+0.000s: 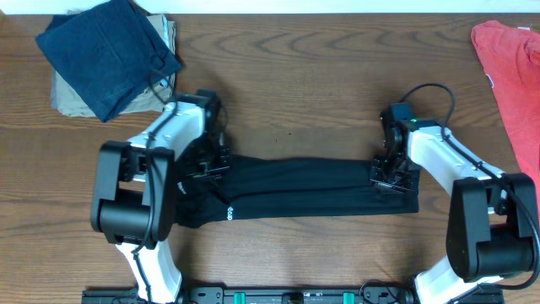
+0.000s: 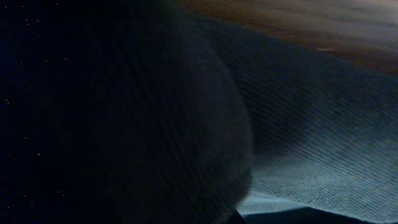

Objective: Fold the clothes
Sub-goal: 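Release the right gripper and move it to the strip's right end, then grasp the strip's right end and fold it leftward toward the left gripper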

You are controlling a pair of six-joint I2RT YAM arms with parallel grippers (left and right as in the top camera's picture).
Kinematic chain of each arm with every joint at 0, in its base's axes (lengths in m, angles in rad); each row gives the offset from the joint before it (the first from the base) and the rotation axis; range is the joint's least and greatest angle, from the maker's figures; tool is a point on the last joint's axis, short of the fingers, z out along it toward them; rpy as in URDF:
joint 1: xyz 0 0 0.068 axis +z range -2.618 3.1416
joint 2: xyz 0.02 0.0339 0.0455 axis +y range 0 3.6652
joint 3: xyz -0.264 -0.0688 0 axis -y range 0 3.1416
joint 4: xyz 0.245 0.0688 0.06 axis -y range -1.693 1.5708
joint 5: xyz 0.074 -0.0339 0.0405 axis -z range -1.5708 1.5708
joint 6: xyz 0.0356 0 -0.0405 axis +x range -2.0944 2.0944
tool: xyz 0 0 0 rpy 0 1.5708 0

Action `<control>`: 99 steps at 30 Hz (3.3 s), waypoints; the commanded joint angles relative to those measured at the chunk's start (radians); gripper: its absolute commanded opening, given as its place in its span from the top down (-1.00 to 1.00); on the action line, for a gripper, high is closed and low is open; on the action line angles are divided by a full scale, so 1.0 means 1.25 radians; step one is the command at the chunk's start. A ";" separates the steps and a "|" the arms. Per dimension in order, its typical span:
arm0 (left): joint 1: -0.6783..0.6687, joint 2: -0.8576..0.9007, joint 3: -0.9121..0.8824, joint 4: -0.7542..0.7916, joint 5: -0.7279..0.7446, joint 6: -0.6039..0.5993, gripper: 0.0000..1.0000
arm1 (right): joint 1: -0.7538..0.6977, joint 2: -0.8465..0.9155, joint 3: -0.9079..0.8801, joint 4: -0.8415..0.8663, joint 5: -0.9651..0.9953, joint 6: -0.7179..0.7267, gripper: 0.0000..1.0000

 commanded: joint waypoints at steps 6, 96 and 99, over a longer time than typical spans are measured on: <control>0.080 0.014 -0.036 -0.027 -0.095 0.007 0.88 | -0.081 -0.002 -0.017 -0.011 0.021 -0.006 0.95; 0.079 -0.323 -0.037 -0.058 -0.095 0.007 -0.96 | 0.011 -0.196 0.084 -0.066 -0.248 -0.066 0.98; 0.079 -0.323 -0.037 -0.059 -0.095 0.007 -0.96 | 0.064 -0.196 0.066 -0.022 -0.248 -0.031 0.97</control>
